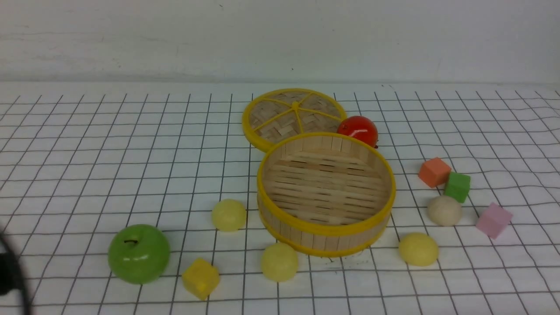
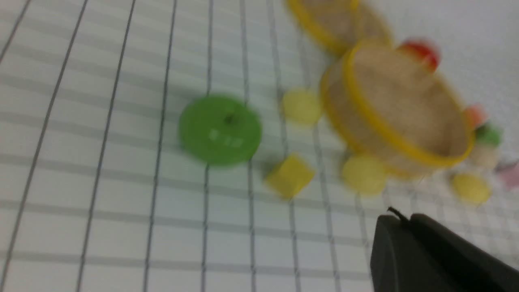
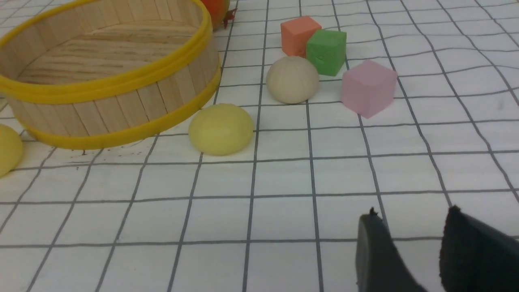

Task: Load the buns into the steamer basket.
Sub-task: Use the left arm to grab a steamed stuffed bun

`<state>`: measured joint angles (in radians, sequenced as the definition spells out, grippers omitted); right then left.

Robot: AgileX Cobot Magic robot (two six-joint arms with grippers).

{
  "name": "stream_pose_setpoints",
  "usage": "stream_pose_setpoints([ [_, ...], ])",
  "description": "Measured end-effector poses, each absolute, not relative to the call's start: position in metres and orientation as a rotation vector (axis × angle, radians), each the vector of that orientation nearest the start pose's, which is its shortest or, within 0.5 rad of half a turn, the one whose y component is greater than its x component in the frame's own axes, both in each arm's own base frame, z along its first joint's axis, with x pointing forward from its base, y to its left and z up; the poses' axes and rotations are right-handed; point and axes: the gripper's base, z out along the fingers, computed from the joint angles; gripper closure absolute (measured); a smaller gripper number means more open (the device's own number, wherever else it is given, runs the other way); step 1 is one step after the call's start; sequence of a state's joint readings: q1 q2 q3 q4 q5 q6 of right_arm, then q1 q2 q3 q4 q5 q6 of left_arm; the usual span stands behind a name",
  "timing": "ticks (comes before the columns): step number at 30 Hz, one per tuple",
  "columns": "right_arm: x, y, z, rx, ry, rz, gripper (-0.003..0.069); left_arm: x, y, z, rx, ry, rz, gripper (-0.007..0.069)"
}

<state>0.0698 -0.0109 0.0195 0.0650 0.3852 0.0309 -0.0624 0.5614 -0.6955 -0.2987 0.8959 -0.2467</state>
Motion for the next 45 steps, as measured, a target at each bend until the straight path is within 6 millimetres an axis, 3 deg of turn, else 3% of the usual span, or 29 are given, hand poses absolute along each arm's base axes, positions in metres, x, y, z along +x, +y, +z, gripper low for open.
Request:
stream_pose_setpoints([
  [1,0.052,0.006,0.173,0.003,1.879,0.134,0.042,0.095,-0.027,0.328,-0.288,2.281,-0.518,0.0599],
  [3,0.052,0.006,0.173,0.003,1.879,0.134,0.042,0.136,-0.029,0.318,-0.237,2.505,-0.448,0.0599],
  [5,0.052,0.006,0.173,0.003,1.879,0.134,0.042,0.153,-0.03,0.313,-0.2,2.542,-0.419,0.0599],
  [7,0.052,0.006,0.173,0.003,1.879,0.134,0.042,0.195,-0.032,0.295,-0.17,2.637,-0.388,0.0626],
  [8,0.052,0.006,0.173,0.003,1.879,0.134,0.042,0.198,-0.032,0.293,-0.173,2.644,-0.387,0.063],
  [9,0.052,0.006,0.173,0.003,1.879,0.134,0.042,0.219,-0.038,0.283,-0.14,2.693,-0.408,0.0638],
  [10,0.052,0.006,0.173,0.003,1.879,0.134,0.042,0.223,-0.04,0.281,-0.127,2.704,-0.413,0.0638],
  [11,0.052,0.006,0.173,0.003,1.879,0.134,0.042,0.236,-0.056,0.278,-0.035,2.716,-0.446,0.0638],
  [14,0.052,0.006,0.173,0.006,1.879,0.136,0.042,0.246,-0.082,0.282,0.103,2.698,-0.477,0.0638],
  [15,0.052,0.006,0.173,0.006,1.879,0.135,0.042,0.253,-0.106,0.286,0.23,2.685,-0.475,0.0638],
  [17,0.052,0.006,0.173,0.006,1.879,0.135,0.042,0.262,-0.131,0.287,0.322,2.687,-0.437,0.0638],
  [19,0.052,0.006,0.173,0.006,1.879,0.135,0.042,0.269,-0.141,0.285,0.354,2.691,-0.404,0.0638],
  [21,0.052,0.006,0.173,0.006,1.879,0.135,0.042,0.291,-0.162,0.278,0.39,2.701,-0.311,0.0638],
  [22,0.052,0.006,0.173,0.006,1.879,0.135,0.042,0.291,-0.162,0.278,0.39,2.7,-0.306,0.0638],
  [26,0.052,0.006,0.173,0.006,1.879,0.135,0.042,0.329,-0.172,0.269,0.376,2.705,-0.23,0.0636],
  [29,0.052,0.006,0.173,0.006,1.879,0.135,0.042,0.346,-0.174,0.26,0.376,2.72,-0.21,0.0608],
  [30,0.052,0.006,0.173,0.006,1.879,0.136,0.042,0.356,-0.177,0.252,0.405,2.729,-0.19,0.0563],
  [38,0.052,0.006,0.173,0.006,1.879,0.136,0.042,0.374,-0.183,0.221,0.453,2.783,-0.145,0.0346],
  [45,0.052,0.006,0.173,0.006,1.879,0.136,0.042,0.382,-0.184,0.208,0.479,2.753,-0.104,0.0323],
])
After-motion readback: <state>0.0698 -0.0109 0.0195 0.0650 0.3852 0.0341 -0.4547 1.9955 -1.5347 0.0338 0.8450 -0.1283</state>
